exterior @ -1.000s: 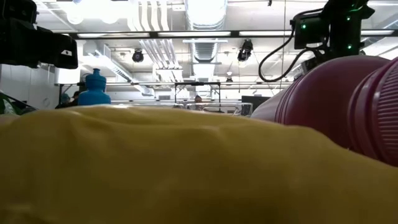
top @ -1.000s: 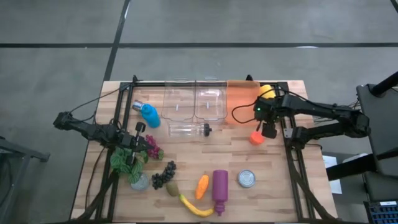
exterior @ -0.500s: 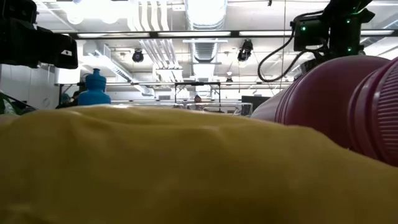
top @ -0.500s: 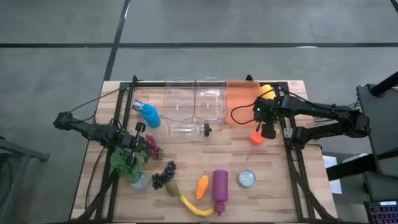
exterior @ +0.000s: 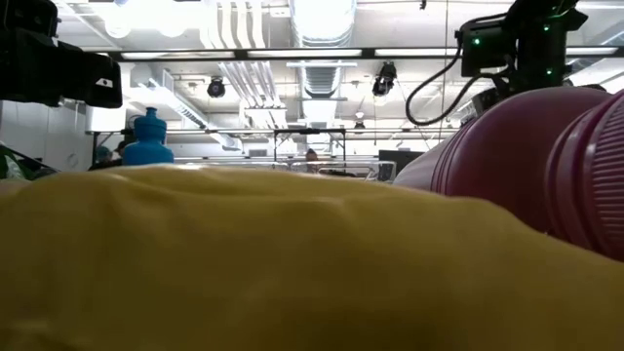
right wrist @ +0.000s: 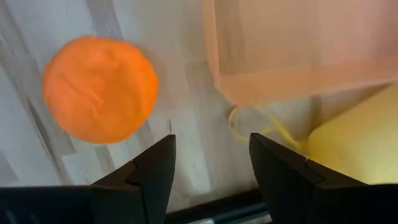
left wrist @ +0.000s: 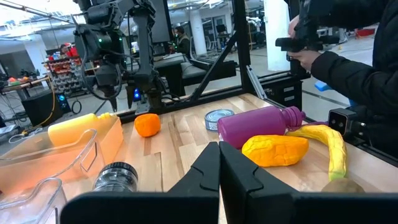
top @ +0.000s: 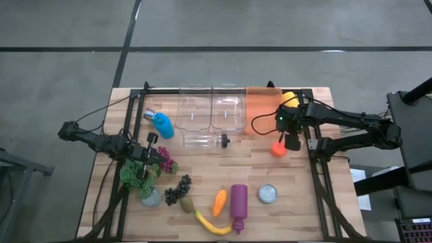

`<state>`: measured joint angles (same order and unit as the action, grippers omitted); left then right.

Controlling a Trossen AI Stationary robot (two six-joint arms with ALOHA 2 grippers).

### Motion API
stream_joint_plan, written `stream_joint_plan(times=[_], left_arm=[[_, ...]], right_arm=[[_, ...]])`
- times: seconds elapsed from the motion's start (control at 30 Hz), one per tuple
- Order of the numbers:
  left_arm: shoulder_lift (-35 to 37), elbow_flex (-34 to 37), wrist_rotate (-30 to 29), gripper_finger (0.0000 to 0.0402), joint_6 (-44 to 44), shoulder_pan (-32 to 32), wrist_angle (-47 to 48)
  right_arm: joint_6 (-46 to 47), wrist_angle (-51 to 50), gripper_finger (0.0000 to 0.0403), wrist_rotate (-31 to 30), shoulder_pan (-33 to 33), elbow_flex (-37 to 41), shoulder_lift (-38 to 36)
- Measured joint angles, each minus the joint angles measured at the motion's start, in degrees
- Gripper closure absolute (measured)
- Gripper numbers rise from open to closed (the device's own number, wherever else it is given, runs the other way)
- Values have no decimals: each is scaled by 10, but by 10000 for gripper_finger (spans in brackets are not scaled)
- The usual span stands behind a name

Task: Pick & Place Food Item
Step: Put the yellow water bottle into the orange bin

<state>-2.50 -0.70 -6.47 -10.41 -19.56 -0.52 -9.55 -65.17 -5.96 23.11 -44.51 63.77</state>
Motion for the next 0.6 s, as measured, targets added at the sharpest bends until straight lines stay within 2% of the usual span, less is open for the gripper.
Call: stream_joint_plan(times=[0.6], left_arm=[[0, 0, 0, 400, 0, 0, 0]], right_arm=[[5, 41, 200, -17, 1, 12, 13]])
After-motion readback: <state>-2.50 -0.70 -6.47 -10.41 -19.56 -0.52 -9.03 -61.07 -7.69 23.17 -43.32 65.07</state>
